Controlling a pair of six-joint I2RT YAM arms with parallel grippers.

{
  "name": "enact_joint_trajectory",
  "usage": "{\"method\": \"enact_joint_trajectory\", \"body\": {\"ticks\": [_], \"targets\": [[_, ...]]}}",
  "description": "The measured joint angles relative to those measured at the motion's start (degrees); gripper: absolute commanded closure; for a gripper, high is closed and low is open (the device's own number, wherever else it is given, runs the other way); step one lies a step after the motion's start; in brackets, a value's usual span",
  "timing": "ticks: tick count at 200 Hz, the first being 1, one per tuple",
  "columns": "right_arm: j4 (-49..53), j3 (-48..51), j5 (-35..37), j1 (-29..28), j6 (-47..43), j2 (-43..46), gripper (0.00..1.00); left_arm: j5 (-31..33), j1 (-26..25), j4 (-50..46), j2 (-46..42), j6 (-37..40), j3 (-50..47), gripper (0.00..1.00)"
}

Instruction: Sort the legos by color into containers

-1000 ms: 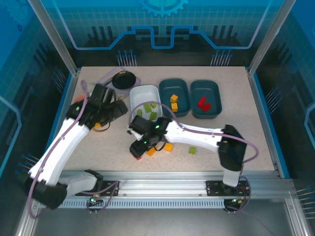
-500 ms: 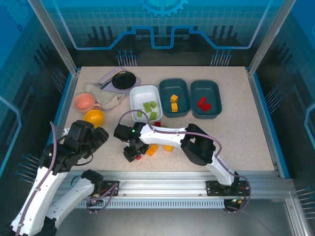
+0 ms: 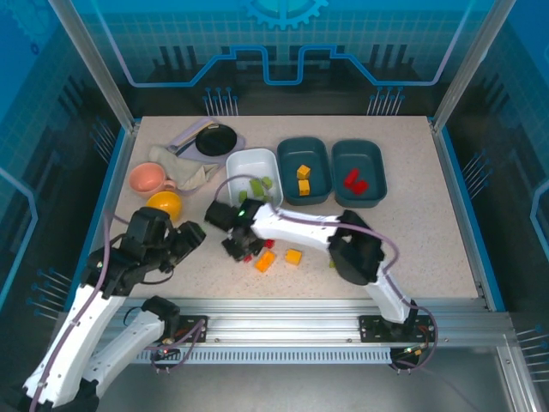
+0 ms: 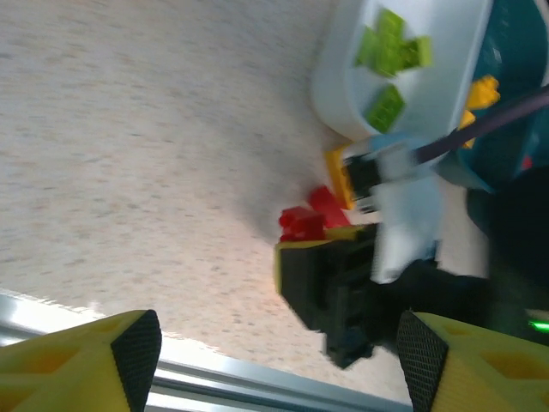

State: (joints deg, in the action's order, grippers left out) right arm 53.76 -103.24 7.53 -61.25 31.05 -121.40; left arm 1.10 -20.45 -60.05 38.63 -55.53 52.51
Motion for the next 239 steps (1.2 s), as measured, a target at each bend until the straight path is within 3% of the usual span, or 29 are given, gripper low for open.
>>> {"method": "enact_joint_trajectory", "body": {"ticks": [22, 52, 74, 108, 140, 189, 239], "targets": [[-0.4, 3.6, 1.0, 8.0, -0.7, 10.5, 0.86, -4.3, -1.6, 7.3, 5.8, 0.9, -0.3, 0.24], [-1.5, 7.8, 1.3, 27.5, -3.0, 21.4, 0.86, -6.6, -7.0, 16.2, 17.4, 2.1, 1.9, 0.24], [-1.9, 8.4, 0.4, 40.0, -4.5, 20.8, 0.86, -7.1, -10.5, 21.5, 26.6, 3.3, 6.3, 0.25], [-2.3, 3.8, -4.2, 51.3, -5.0, 11.9, 0.86, -7.2, -14.0, 25.6, 38.7, 5.0, 14.0, 0.25], [-2.4, -6.5, -7.7, 55.6, -5.0, -0.5, 0.86, -7.3, -15.4, 26.9, 46.1, 6.4, 18.5, 0.25], [-0.5, -21.9, -11.0, 56.4, -3.8, -14.9, 0.81, -7.2, -16.7, 25.8, 50.9, 8.0, 21.6, 0.25], [3.0, -25.2, -13.0, 57.8, -2.5, -19.7, 0.54, -6.2, -19.0, 20.2, 51.3, 10.5, 21.7, 0.27]]}}
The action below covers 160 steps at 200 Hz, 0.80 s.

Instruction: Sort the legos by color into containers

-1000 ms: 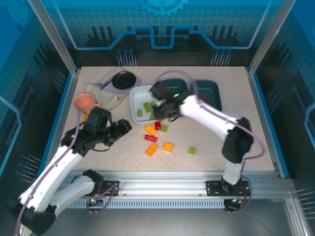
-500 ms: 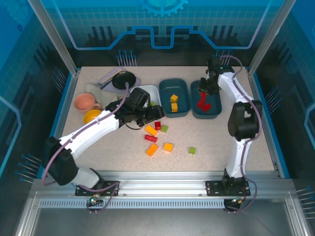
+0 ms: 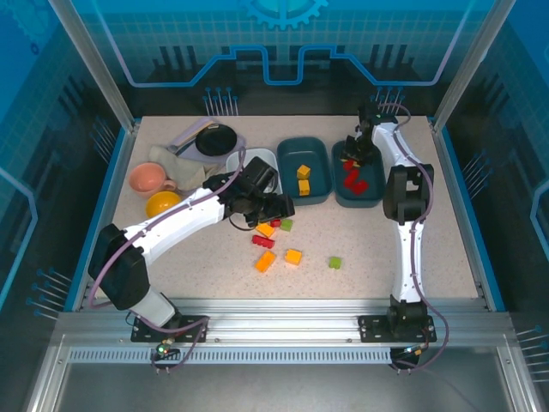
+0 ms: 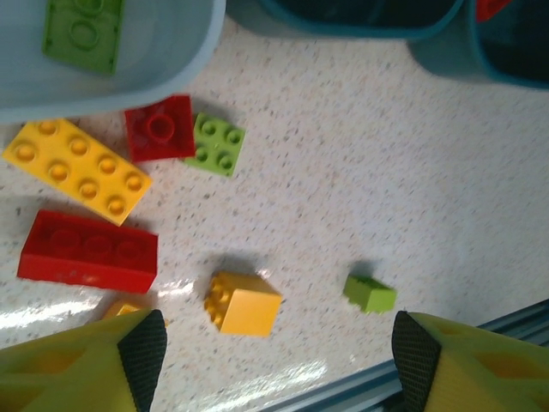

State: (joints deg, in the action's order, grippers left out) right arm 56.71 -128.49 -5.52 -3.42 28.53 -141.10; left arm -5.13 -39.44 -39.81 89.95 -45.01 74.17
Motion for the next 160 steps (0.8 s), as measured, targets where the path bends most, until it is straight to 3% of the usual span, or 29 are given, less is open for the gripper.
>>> {"method": "enact_joint_trajectory", "body": {"ticks": [18, 46, 73, 118, 131, 160], "targets": [[0.7, -1.0, -0.6, 0.1, 0.0, 0.1, 0.45, 0.6, -1.0, -1.8, 0.0, 1.1, -0.5, 0.28], [1.4, -1.2, -1.0, 0.0, -0.5, 2.1, 0.43, 1.3, -2.3, -4.4, -0.5, 2.9, -4.3, 0.26], [0.7, 3.7, -1.0, -0.7, -0.8, 11.3, 0.42, 2.1, -3.3, -6.6, -1.1, 5.9, -8.5, 0.25], [-8.0, 30.5, -2.0, -8.8, -0.3, 43.8, 0.36, 2.8, -5.0, -7.2, -1.1, 12.0, -11.7, 0.23], [-15.3, 43.4, -3.7, -12.3, 0.9, 54.2, 0.35, 2.9, -5.4, -6.8, -0.6, 13.6, -11.7, 0.23], [-18.7, 66.3, -6.7, -19.6, 4.9, 70.1, 0.33, 3.1, -6.2, -5.9, 2.9, 16.0, -11.7, 0.25]]}}
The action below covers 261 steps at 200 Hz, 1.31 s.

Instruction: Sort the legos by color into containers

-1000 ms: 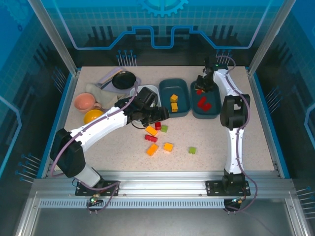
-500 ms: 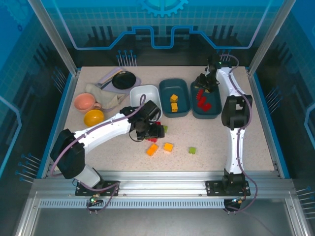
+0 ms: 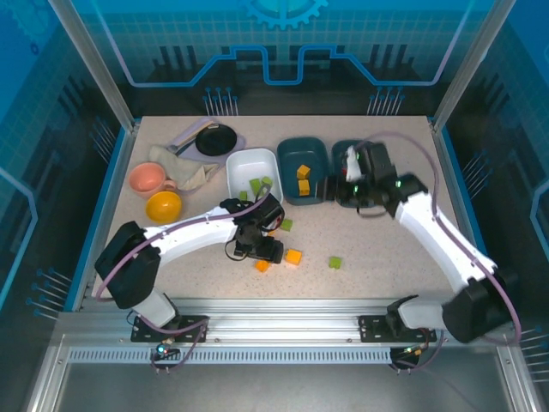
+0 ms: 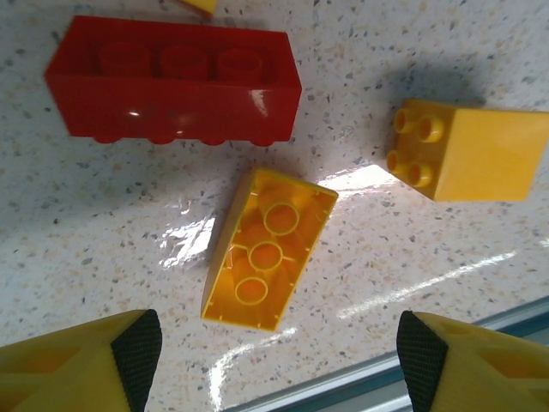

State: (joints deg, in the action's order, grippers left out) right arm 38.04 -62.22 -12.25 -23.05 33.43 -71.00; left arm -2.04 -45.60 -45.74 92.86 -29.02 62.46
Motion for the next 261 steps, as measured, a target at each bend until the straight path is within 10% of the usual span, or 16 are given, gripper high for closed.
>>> {"method": "enact_joint_trajectory", "body": {"ticks": [74, 112, 174, 261], "targets": [[0.1, 20.2, -3.2, -5.4, 9.1, 23.2, 0.33, 1.9, -1.1, 2.7, 8.1, 2.3, 0.0, 0.44], [0.4, 20.2, -3.2, -5.4, 10.4, 23.7, 0.34, 3.2, -2.2, 3.6, 9.9, 2.5, 0.0, 0.63], [0.2, 16.9, -1.7, -5.4, 9.8, 19.9, 0.35, 7.3, -4.1, -0.9, 3.2, -1.0, 1.2, 0.68], [-7.6, 5.2, -2.3, 4.3, 8.7, 9.0, 0.37, 2.7, 6.7, -7.3, 16.4, -5.6, 39.9, 0.68]]}}
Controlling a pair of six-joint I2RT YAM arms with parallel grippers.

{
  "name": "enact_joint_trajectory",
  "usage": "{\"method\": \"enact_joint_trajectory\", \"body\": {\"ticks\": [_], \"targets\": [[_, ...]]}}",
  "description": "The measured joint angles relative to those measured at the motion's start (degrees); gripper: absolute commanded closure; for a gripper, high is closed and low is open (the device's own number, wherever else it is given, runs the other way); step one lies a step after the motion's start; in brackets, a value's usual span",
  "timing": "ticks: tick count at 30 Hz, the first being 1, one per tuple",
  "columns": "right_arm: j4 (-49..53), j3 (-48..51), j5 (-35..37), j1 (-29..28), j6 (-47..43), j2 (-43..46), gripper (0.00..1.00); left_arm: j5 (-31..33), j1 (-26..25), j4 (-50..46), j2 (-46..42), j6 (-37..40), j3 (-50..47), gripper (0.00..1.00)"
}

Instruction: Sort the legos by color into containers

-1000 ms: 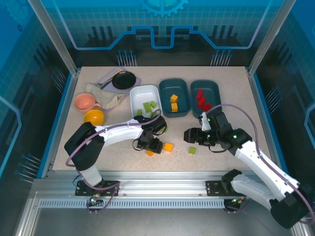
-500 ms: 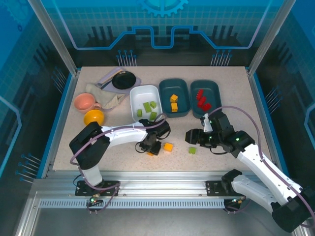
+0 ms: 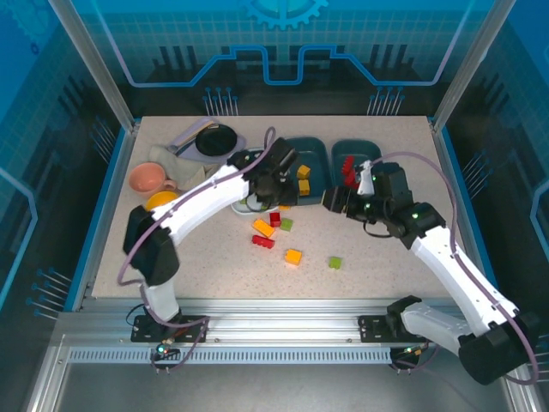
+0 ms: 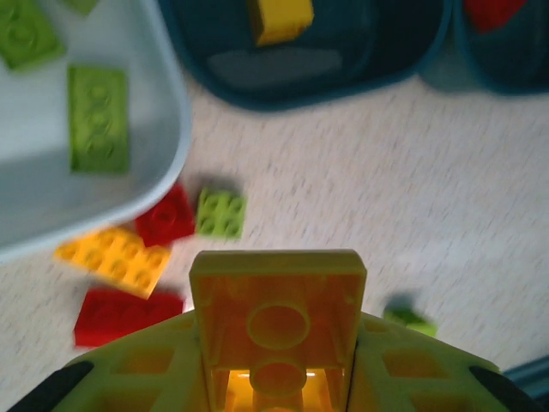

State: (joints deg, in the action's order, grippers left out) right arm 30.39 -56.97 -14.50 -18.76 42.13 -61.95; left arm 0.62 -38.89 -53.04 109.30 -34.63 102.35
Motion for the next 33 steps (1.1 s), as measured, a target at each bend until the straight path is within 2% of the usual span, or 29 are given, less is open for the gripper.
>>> {"method": "enact_joint_trajectory", "body": {"ticks": [8, 14, 17, 23, 33], "targets": [[0.0, -7.3, -2.7, 7.6, 1.9, -9.7, 0.37, -6.9, 2.6, -0.6, 22.7, -2.5, 24.2, 0.67], [0.4, -8.9, -3.8, 9.1, 2.9, -10.5, 0.37, -10.3, 3.0, 0.0, 32.7, -5.6, 34.2, 0.64], [0.9, -8.9, -4.2, 9.4, 2.9, -10.4, 0.37, -11.7, 3.6, 0.9, 35.2, -6.7, 35.5, 0.59], [2.1, -8.0, -4.5, 9.9, 2.8, -8.7, 0.36, -15.5, 4.8, 3.4, 37.9, -7.5, 35.8, 0.41], [6.3, -7.9, -2.7, 9.4, -2.5, -7.9, 0.38, -16.6, 4.8, 4.8, 35.7, -8.9, 37.0, 0.35]]}}
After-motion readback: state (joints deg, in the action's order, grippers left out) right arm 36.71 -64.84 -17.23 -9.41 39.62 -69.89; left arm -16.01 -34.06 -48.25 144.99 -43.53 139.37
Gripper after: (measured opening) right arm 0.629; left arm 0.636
